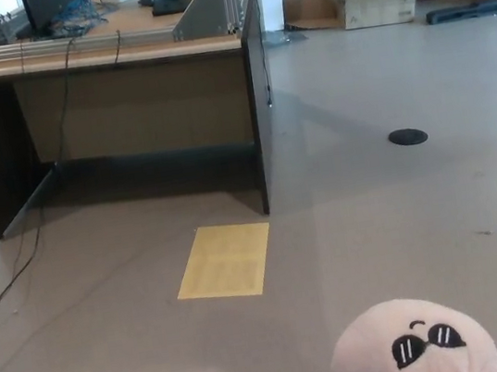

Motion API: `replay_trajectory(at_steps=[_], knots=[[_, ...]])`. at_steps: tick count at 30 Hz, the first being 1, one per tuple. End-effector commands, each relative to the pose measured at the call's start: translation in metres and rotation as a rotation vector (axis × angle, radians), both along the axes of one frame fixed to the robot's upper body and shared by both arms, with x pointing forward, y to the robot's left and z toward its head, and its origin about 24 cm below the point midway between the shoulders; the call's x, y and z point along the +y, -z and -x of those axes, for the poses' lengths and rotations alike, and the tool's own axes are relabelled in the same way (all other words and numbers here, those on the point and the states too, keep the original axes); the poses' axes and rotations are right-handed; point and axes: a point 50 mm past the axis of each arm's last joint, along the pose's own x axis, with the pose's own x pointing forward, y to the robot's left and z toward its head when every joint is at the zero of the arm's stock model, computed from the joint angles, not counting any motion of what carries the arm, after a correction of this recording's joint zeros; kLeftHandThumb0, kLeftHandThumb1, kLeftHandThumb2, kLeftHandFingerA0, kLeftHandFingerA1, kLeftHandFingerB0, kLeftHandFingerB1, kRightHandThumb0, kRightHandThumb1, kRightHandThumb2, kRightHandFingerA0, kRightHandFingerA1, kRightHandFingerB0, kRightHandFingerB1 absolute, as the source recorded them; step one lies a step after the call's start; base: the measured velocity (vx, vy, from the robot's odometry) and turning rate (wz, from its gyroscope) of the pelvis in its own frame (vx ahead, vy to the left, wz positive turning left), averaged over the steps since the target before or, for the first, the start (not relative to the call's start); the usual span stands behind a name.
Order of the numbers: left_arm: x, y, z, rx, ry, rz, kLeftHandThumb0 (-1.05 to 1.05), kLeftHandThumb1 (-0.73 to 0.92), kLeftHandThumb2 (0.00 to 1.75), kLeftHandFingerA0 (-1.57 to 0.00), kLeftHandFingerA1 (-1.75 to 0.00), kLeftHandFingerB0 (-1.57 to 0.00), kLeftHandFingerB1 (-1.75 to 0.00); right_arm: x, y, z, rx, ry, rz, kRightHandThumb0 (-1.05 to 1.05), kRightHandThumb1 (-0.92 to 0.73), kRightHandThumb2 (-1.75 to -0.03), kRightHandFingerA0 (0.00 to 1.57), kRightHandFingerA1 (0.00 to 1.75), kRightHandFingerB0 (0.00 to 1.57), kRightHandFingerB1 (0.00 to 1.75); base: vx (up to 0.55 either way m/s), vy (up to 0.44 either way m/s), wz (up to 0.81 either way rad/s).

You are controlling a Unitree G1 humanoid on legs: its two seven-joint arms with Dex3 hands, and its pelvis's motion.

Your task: The robot extends its left hand to pick up an emotional support dumpling from the palm of a person and brings its hand down by its side. Then it extends its arm again to hand the dumpling back to the person.

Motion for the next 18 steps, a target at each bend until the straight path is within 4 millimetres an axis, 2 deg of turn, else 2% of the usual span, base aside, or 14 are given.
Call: replay_trajectory(at_steps=[1,5,6,7,8,9,11,12,13,14,15,16,18], knots=[[0.005,-0.027,-0.005,-0.184,0.073,-0.058,-0.52,0.47,0.69,-0.33,-0.45,-0.17,-0.36,0.000,-0.016,-0.008,-0.158,-0.040,0.037,-0.30,-0.62,-0.59,0.84,0.55,0.64,0.47,0.12,0.001,0.02],[0.009,-0.031,-0.008,-0.221,0.031,-0.022,-0.53,0.47,0.69,-0.33,-0.45,-0.16,-0.36,-0.001,-0.018,-0.010,-0.172,-0.045,0.043,-0.29,-0.62,-0.59,0.84,0.55,0.64,0.47,0.09,0.000,0.01],[0.015,-0.068,-0.028,-0.342,0.032,0.069,-0.25,0.37,0.90,-0.13,-0.51,-0.07,-0.49,-0.001,-0.022,-0.014,-0.182,-0.042,0.040,-0.30,-0.62,-0.59,0.84,0.56,0.64,0.47,0.00,0.000,0.00],[0.015,-0.089,-0.040,-0.396,0.055,0.096,-0.49,0.45,0.65,-0.25,-0.41,-0.11,-0.33,-0.001,-0.025,-0.018,-0.194,-0.040,0.040,-0.29,-0.61,-0.59,0.84,0.55,0.64,0.47,-0.02,0.002,0.06],[0.015,-0.097,-0.044,-0.413,0.064,0.105,-0.49,0.45,0.65,-0.25,-0.41,-0.11,-0.33,-0.001,-0.027,-0.020,-0.198,-0.039,0.040,-0.29,-0.61,-0.59,0.84,0.55,0.64,0.47,0.00,0.000,0.00],[0.014,-0.116,-0.052,-0.453,0.099,0.107,-0.51,0.45,0.65,-0.24,-0.41,-0.10,-0.32,-0.001,-0.029,-0.022,-0.204,-0.039,0.036,-0.30,-0.62,-0.59,0.84,0.56,0.64,0.47,0.00,0.000,0.00],[0.014,-0.119,-0.053,-0.456,0.103,0.111,-0.51,0.45,0.65,-0.24,-0.41,-0.10,-0.32,-0.001,-0.029,-0.023,-0.205,-0.039,0.036,-0.30,-0.62,-0.59,0.84,0.56,0.64,0.47,0.00,0.000,0.00],[0.009,-0.182,-0.071,-0.572,0.242,0.122,-0.56,0.41,0.68,-0.13,-0.40,-0.05,-0.24,0.001,-0.032,-0.027,-0.219,-0.038,0.039,-0.30,-0.62,-0.59,0.84,0.56,0.63,0.47,0.00,0.000,0.00],[0.008,-0.190,-0.072,-0.582,0.259,0.124,-0.56,0.41,0.68,-0.13,-0.40,-0.05,-0.24,0.001,-0.033,-0.028,-0.221,-0.038,0.039,-0.30,-0.62,-0.59,0.84,0.56,0.63,0.47,0.00,0.000,0.00],[0.004,-0.218,-0.079,-0.622,0.324,0.094,-0.67,0.43,0.80,-0.05,-0.34,-0.04,-0.15,0.002,-0.033,-0.028,-0.223,-0.038,0.039,-0.29,-0.63,-0.59,0.83,0.56,0.62,0.46,0.00,0.000,0.00],[-0.004,-0.267,-0.084,-0.690,0.428,0.038,-0.67,0.43,0.80,-0.06,-0.35,-0.05,-0.15,0.002,-0.034,-0.029,-0.226,-0.040,0.040,-0.30,-0.63,-0.59,0.83,0.56,0.62,0.46,0.00,0.000,0.00],[-0.008,-0.278,-0.084,-0.706,0.447,0.032,-0.67,0.43,0.80,-0.06,-0.35,-0.05,-0.15,0.002,-0.034,-0.029,-0.226,-0.040,0.041,-0.30,-0.63,-0.59,0.83,0.56,0.62,0.46,0.00,0.000,0.00],[-0.007,-0.279,-0.084,-0.702,0.449,0.035,-0.67,0.43,0.80,-0.06,-0.35,-0.05,-0.15,0.002,-0.034,-0.029,-0.226,-0.040,0.041,-0.30,-0.63,-0.59,0.83,0.56,0.62,0.46,0.00,0.000,0.00]])
